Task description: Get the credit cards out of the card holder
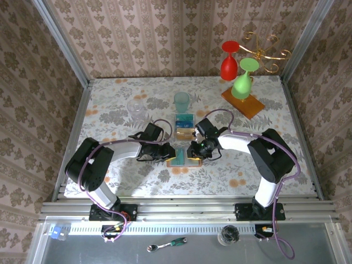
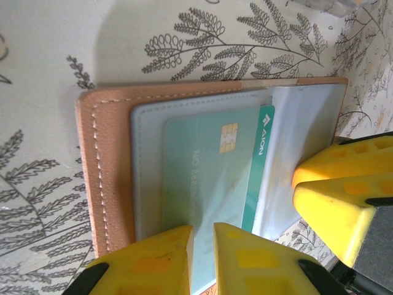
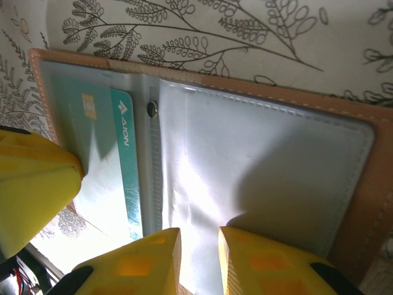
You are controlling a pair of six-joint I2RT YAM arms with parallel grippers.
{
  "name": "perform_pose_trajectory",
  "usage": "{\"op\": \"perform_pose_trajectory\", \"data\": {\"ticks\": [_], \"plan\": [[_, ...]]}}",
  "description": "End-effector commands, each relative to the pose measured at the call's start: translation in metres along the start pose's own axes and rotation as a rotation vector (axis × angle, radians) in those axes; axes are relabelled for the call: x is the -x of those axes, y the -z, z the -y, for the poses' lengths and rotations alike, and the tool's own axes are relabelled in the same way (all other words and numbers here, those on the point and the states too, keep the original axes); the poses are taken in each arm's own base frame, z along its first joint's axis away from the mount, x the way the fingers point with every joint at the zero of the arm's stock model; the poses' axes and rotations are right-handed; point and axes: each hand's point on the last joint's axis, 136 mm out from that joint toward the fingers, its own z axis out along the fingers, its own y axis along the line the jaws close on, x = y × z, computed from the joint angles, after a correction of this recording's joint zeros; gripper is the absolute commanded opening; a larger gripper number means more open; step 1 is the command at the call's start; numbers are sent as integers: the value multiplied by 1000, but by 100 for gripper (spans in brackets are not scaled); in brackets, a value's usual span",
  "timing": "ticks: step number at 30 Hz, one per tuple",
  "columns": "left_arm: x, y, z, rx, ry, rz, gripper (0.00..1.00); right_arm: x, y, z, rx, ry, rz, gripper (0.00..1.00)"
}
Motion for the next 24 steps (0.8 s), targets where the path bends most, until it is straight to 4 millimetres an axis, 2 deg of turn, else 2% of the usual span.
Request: {"op": "perform_pose_trajectory", "data": {"ticks": [1,5,9,12,19,24], "plan": [[1,2,-7,43,12,-9,18,-4,11,8,-48,-1,10,26],[4,6,0,27,6,0,18,-1,18,2,-34,10,32,26],[7,12,8,8,-2,14,19,-2,17,9,-71,6,19,26],[7,16,10,16,-12,23,19,-1,19,5,-59,7,25,26],[7,17,-1,69,-19,24,18,7,28,-12,-9,15,56,26],[6,15,-9,103,-24,22,15,8,24,-26,41,12,47,26]]}}
